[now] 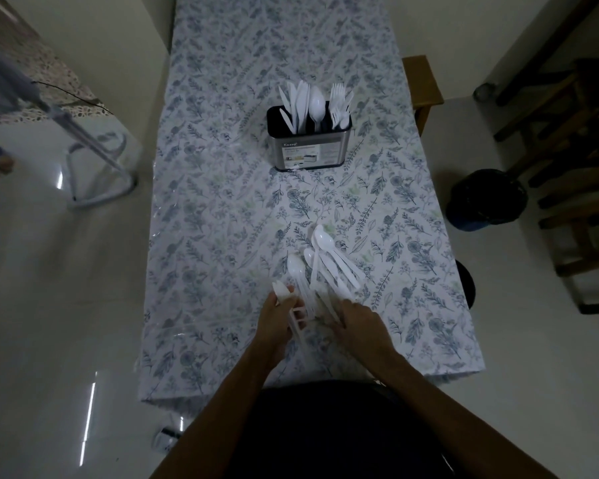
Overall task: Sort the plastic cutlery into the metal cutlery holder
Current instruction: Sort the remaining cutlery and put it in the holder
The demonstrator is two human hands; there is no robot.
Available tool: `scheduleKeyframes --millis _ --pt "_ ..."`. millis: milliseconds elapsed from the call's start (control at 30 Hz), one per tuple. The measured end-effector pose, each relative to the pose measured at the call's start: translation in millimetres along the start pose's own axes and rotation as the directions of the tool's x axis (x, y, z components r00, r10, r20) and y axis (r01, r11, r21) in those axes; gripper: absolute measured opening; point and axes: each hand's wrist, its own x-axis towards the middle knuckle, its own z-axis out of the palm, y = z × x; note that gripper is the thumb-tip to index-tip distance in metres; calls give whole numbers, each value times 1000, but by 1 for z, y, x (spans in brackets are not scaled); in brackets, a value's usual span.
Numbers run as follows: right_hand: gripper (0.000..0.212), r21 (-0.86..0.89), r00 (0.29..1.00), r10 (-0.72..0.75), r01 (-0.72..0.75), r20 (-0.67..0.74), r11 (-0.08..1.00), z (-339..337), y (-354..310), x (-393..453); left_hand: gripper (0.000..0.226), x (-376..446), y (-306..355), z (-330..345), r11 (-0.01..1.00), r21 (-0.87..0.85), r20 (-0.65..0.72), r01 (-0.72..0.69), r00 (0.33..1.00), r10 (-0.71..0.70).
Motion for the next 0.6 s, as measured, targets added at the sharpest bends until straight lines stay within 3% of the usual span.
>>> scheduleKeyframes --millis 100,167,267,333,400,467,533,600 --pt "20 80 999 44 -45 9 996 -3 -3 -3 2 1 -1 -1 999 51 12 1 1000 -2" --pt "12 226 997 73 -68 -14 972 -10 -4 -8 9 0 -3 -1 998 68 50 -4 999 1" --pt "11 450 999 -21 3 34 893 -22 -13 -24 35 -1 -7 3 997 73 119 6 993 -15" --pt "11 524 996 -82 49 40 850 -26 -17 -29 33 -2 -11 8 995 97 128 -22 992 9" --pt "16 502 998 -27 52 -57 863 -24 -9 -23 20 -4 -10 12 992 117 121 -44 992 30" --pt "22 323 990 47 -1 -136 946 -19 14 -11 17 -3 -8 11 996 84 93 -10 996 2" --pt "30 73 993 51 -43 -110 996 -14 36 -3 22 -2 -6 9 998 22 58 52 997 -53" --pt "28 45 997 59 -57 -48 997 -10 49 0 30 0 -4 5 994 8 9 108 994 -109"
